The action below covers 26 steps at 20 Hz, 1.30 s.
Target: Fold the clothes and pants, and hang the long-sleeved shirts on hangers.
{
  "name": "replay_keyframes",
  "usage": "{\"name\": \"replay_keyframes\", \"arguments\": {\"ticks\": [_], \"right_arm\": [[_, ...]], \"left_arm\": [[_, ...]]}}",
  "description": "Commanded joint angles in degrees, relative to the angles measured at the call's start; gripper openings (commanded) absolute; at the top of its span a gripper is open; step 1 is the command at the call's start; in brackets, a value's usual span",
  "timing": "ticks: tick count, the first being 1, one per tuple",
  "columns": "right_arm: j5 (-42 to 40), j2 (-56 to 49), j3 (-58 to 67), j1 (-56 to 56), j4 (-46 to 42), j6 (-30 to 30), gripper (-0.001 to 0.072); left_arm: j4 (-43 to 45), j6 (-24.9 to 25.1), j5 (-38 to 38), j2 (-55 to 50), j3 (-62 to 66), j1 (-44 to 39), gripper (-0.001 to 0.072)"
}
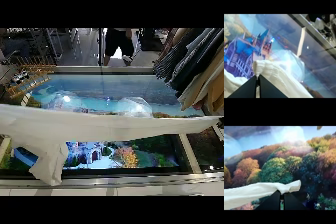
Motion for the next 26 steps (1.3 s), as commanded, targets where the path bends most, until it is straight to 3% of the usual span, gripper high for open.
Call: {"name": "replay_keyframes", "arguments": {"ticks": [1,4,8,11,12,13,14,16,17,18,19,20,21,22,24,26], "right_arm": [[-13.8,-2.8,-11.0,7.5,-2.4,0.2,0.0017],[-32.3,-10.4,-12.8,19.3,-5.3,5.0,0.0017],[-59.5,-28.9,-9.7,30.1,-7.0,13.4,0.0017],[-62.1,-45.3,1.3,33.5,-6.5,15.8,0.0024],[-60.3,-49.9,5.5,34.5,-6.5,15.8,0.0067],[-56.9,-52.9,8.9,35.0,-6.5,15.8,0.0323],[-51.9,-54.6,11.6,35.0,-6.5,15.8,0.0622],[-43.1,-53.9,13.2,34.6,-6.7,13.2,0.0588],[-38.9,-52.7,13.2,34.3,-6.6,10.8,0.0565],[-33.9,-51.1,13.1,34.1,-6.1,8.0,0.0564],[-28.2,-49.2,13.1,34.1,-3.0,3.3,0.0564],[-22.5,-47.5,13.1,34.1,1.6,-1.4,0.0564],[-16.8,-45.7,13.1,34.6,6.8,-4.0,0.0561],[-12.3,-44.4,13.1,35.6,10.6,-4.3,0.056],[-6.6,-43.6,12.4,40.1,15.0,-3.3,0.0518],[-7.4,-43.6,10.0,47.3,15.1,-1.4,0.0494]], "left_arm": [[-1.6,3.2,6.6,-4.4,-7.4,-1.4,0.001],[-7.9,4.6,13.4,-8.9,-7.8,-3.1,0.001],[-20.9,7.5,32.7,-15.7,-7.8,-9.7,0.001],[-32.3,11.5,48.8,-22.3,-7.8,-18.0,0.0025],[-36.3,14.0,53.5,-24.2,-7.6,-20.6,0.016],[-38.7,19.2,56.2,-25.8,-6.9,-22.6,0.0478],[-39.1,25.7,55.7,-26.8,-5.8,-23.4,0.072],[-38.2,34.6,50.2,-26.1,-4.0,-22.2,0.0714],[-34.2,34.6,45.2,-24.5,-3.2,-20.3,0.0711],[-26.7,31.9,40.7,-22.3,-3.0,-18.1,0.0702],[-16.1,25.6,36.8,-20.0,-3.0,-15.9,0.0702],[-2.4,15.9,32.1,-17.8,-3.0,-13.7,0.0702],[9.8,8.1,26.3,-16.3,-3.0,-12.2,0.0701],[19.5,3.7,19.8,-15.7,-3.0,-11.3,0.0701],[26.8,1.1,9.9,-16.3,-4.6,-10.3,0.0686],[23.3,1.1,10.7,-16.6,-9.3,-10.4,0.0633]]}}
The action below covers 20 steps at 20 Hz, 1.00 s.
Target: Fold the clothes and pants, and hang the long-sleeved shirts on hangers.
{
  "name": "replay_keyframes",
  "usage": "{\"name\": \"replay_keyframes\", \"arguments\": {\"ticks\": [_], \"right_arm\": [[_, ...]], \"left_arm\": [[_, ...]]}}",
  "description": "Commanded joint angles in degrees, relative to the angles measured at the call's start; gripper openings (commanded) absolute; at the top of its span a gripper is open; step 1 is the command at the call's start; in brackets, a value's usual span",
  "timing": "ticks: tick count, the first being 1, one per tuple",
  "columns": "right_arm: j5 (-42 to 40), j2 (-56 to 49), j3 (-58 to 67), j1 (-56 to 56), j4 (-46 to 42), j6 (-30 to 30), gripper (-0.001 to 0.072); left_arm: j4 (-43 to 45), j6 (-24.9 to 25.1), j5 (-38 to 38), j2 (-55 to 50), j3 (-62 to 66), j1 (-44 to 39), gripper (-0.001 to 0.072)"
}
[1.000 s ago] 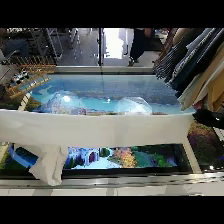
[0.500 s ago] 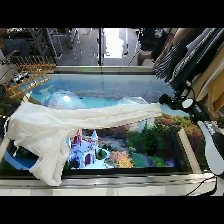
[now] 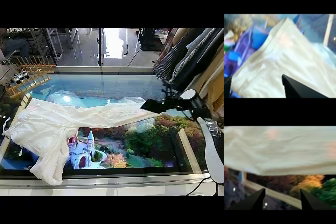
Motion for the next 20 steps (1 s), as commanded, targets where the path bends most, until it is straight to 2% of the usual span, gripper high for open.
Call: {"name": "replay_keyframes", "arguments": {"ticks": [1,5,7,9,13,15,20], "right_arm": [[5.1,1.0,-3.5,10.8,5.4,0.0,0.0495],[-8.3,-1.4,-8.0,26.7,5.4,5.7,0.0503],[-15.6,-5.8,-7.0,33.4,7.4,6.3,0.0503],[-19.2,-12.3,-3.0,38.3,10.4,6.9,0.0504],[-19.4,-26.7,12.5,42.4,11.8,12.1,0.0502],[-19.2,-32.4,20.5,42.8,11.9,14.7,0.05],[-19.3,-41.2,32.7,42.9,11.9,20.7,0.0477]], "left_arm": [[7.8,-5.7,-6.9,0.1,-5.8,0.7,0.0633],[5.8,-5.7,-2.4,-3.5,-8.8,-2.6,0.0633],[1.7,-5.7,-0.7,-5.5,-8.8,-3.7,0.0633],[-4.1,-5.7,0.7,-7.2,-8.8,-4.1,0.0633],[-7.3,-5.7,3.9,-8.5,-8.8,-4.6,0.0631],[-7.3,-5.7,4.7,-8.5,-8.8,-4.7,0.0594],[-7.3,-5.3,6.1,-8.5,-8.8,-5.0,0.0591]]}}
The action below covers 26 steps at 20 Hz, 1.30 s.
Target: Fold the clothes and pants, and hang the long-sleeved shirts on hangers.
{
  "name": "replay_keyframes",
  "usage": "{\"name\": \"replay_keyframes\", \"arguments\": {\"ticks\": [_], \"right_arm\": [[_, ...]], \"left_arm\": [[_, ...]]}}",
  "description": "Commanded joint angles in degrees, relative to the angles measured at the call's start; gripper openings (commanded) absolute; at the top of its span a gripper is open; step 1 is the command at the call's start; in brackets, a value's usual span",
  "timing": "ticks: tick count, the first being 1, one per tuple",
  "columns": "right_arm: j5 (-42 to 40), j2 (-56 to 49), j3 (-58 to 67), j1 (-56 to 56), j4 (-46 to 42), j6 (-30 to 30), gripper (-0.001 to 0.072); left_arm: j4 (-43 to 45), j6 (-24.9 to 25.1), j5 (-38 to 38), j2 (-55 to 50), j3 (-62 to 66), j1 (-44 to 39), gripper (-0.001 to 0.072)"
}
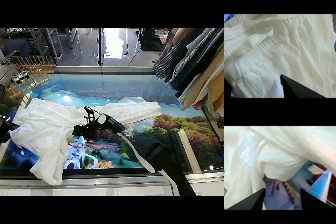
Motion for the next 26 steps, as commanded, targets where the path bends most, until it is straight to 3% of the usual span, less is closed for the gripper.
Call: {"name": "replay_keyframes", "arguments": {"ticks": [1,2,4,5,6,7,8,9,11,13,17,18,20,24,25,26], "right_arm": [[-0.6,-5.9,7.4,0.8,0.9,4.0,0.0447],[-0.9,-6.1,7.5,1.2,0.7,4.0,0.0392],[-3.9,-6.2,7.5,1.8,0.6,4.1,0.0183],[-5.8,-6.0,7.5,1.9,0.6,4.0,0.0146],[-7.1,-5.4,7.5,1.6,0.0,3.7,0.0024],[-6.4,-4.5,7.5,0.9,-1.8,3.7,0.002],[-3.0,-2.6,7.5,-0.1,-7.2,3.7,0.0019],[2.0,-0.1,7.5,-1.1,-14.9,4.2,0.0019],[12.4,6.7,7.3,-2.4,-33.0,5.4,0.0018],[20.5,14.8,5.2,-3.6,-45.0,4.7,0.0018],[54.2,30.2,4.5,-6.0,-68.3,-4.7,0.0019],[55.0,34.9,4.1,-7.4,-71.2,-5.7,0.0017],[54.8,41.2,4.2,-11.6,-67.1,-6.1,0.0017],[49.4,38.6,2.4,-23.1,-62.7,-4.7,0.0021],[45.2,36.5,1.3,-27.1,-61.9,-0.3,0.0079],[42.2,34.7,0.4,-30.9,-58.1,3.4,0.0407]], "left_arm": [[-0.4,0.2,1.5,-0.1,0.0,-0.4,0.058],[-0.5,0.2,1.8,-0.2,0.0,-0.4,0.0537],[-0.5,0.2,2.1,-0.3,0.0,-0.8,0.0396],[-0.5,0.2,2.1,-0.5,0.0,-0.9,0.035],[-0.5,0.2,2.0,-0.6,0.0,-1.1,0.0252],[-0.5,0.2,1.9,-0.7,0.0,-1.2,0.0127],[-1.2,0.2,1.4,-0.5,0.1,-1.1,0.0039],[-2.7,0.3,-0.2,-0.2,0.8,-0.7,0.0011],[-4.5,0.7,-3.9,1.1,3.9,0.3,0.0011],[-4.5,0.6,-7.3,3.5,7.6,1.0,0.0011],[-0.3,0.6,-11.0,9.3,9.6,1.6,0.001],[3.3,0.7,-13.2,9.8,9.6,1.4,0.001],[11.3,0.6,-18.9,9.9,8.8,0.1,0.001],[12.9,-0.9,-19.5,10.5,2.6,-1.6,0.0009],[12.9,-0.9,-19.5,10.5,1.5,-1.9,0.001],[12.9,-0.9,-20.2,10.4,0.8,-2.0,0.001]]}}
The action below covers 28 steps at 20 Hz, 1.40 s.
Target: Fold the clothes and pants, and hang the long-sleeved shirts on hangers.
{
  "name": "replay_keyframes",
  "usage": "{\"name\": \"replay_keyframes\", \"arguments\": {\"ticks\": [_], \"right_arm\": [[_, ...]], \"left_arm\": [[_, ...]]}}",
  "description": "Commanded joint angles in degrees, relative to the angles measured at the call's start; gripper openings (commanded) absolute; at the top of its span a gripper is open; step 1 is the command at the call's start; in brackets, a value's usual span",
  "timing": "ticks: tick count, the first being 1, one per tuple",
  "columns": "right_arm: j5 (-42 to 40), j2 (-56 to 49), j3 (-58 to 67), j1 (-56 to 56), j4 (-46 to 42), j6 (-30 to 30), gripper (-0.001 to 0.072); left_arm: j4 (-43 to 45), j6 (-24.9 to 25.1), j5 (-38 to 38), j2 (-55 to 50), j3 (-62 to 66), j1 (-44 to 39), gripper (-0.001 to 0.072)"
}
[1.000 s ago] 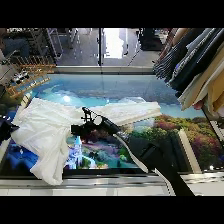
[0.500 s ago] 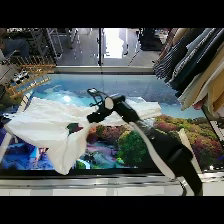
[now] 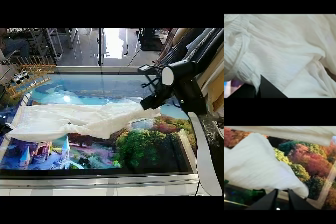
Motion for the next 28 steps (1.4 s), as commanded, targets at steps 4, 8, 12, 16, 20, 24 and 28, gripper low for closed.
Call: {"name": "replay_keyframes", "arguments": {"ticks": [4,8,12,16,20,24,28], "right_arm": [[-9.4,-5.4,-10.0,-24.8,27.2,4.8,0.0592],[-11.5,-2.1,-31.2,-32.8,40.7,-4.6,0.0533],[-30.1,-2.6,-46.1,-29.1,46.9,-8.4,0.0491],[-39.2,-6.8,-45.4,-24.8,47.3,-9.9,0.0463],[-40.5,-9.0,-43.9,-22.0,45.3,-10.3,0.0382],[-37.0,-7.9,-43.4,-21.2,43.6,-10.7,0.0022],[-34.5,0.3,-27.4,-25.0,36.0,-7.8,0.0019]], "left_arm": [[1.8,-0.4,-4.0,0.3,-3.3,-1.2,0.0011],[1.7,-0.4,-4.0,0.3,-3.3,-1.2,0.0012],[1.5,-0.4,-4.1,0.3,-3.3,-1.3,0.0011],[1.5,-0.4,-4.0,0.3,-3.3,-1.4,0.0011],[1.5,-0.4,-4.1,0.3,-3.3,-1.4,0.0012],[-1.3,-0.6,-7.7,0.5,-3.2,-1.0,0.0012],[-0.1,-8.0,-11.6,1.9,6.0,-0.5,0.0009]]}}
